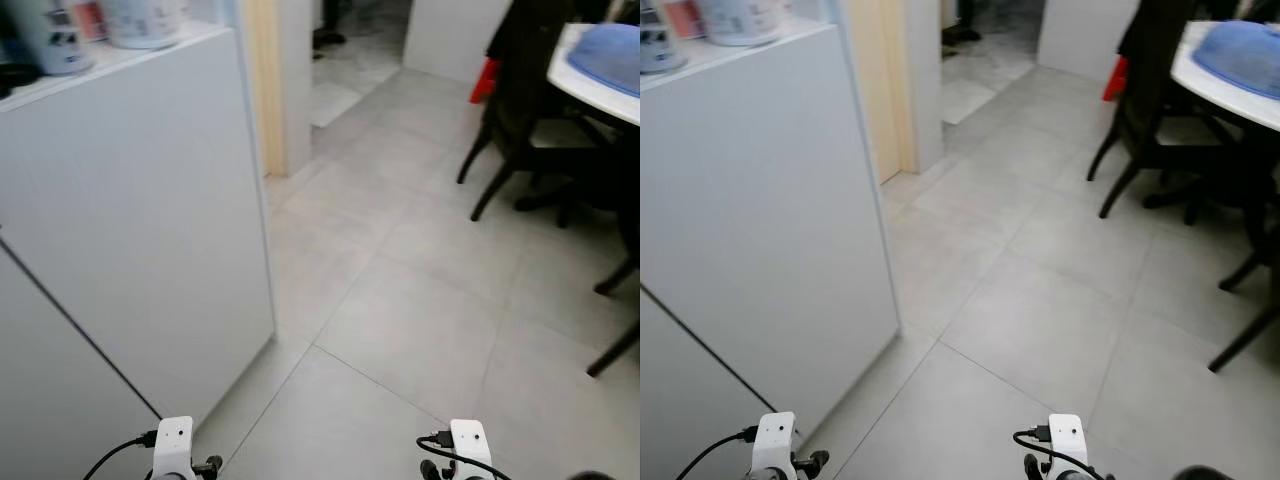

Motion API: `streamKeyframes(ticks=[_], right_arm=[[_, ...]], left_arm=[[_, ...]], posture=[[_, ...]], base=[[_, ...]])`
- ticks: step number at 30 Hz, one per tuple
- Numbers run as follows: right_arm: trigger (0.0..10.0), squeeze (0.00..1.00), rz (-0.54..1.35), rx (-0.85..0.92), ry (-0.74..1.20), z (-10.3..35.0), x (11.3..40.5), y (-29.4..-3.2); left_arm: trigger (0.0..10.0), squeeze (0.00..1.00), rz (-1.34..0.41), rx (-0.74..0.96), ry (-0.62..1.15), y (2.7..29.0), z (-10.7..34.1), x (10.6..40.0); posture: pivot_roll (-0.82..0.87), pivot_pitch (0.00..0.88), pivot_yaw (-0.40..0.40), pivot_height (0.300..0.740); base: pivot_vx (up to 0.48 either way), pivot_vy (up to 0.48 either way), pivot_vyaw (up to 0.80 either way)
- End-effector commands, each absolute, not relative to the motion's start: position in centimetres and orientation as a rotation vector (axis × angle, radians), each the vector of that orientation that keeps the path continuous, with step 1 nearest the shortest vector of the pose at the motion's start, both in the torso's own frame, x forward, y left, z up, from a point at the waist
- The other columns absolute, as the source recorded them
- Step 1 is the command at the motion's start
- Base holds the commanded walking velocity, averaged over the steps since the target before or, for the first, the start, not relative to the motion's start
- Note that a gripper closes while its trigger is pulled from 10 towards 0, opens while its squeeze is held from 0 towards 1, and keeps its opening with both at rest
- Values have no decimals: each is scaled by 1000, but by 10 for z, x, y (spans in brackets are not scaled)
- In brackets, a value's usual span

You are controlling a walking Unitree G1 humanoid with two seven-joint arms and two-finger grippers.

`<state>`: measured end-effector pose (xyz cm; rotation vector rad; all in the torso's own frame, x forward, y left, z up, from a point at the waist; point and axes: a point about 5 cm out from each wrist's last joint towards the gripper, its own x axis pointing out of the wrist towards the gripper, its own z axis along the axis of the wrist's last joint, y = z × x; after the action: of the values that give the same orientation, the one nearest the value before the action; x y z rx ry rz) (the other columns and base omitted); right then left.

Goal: Restocking fridge

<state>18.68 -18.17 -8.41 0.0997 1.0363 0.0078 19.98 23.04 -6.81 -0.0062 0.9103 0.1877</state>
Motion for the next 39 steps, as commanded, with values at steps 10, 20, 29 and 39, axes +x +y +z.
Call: streamKeyframes(ticks=[10, 20, 29, 39], right_arm=[[10000, 0, 18, 74, 1047, -84, 186, -188], [10000, 0, 22, 68, 1050, -84, 185, -187], [10000, 0, 23, 66, 1054, -85, 183, -188], [10000, 0, 27, 63, 1057, -85, 182, -187]], left_arm=[[10000, 0, 179, -4, 959, 227, -73, 193], [10000, 0, 166, 14, 976, 227, -74, 192], [10000, 0, 158, 22, 982, 227, -74, 192], [10000, 0, 156, 25, 984, 228, -74, 191]], posture=[[28, 0, -44, 740], [24, 0, -34, 740], [21, 0, -30, 740], [17, 0, -26, 740]], base=[[0, 0, 800], [0, 0, 800], [0, 0, 800], [0, 0, 800]])
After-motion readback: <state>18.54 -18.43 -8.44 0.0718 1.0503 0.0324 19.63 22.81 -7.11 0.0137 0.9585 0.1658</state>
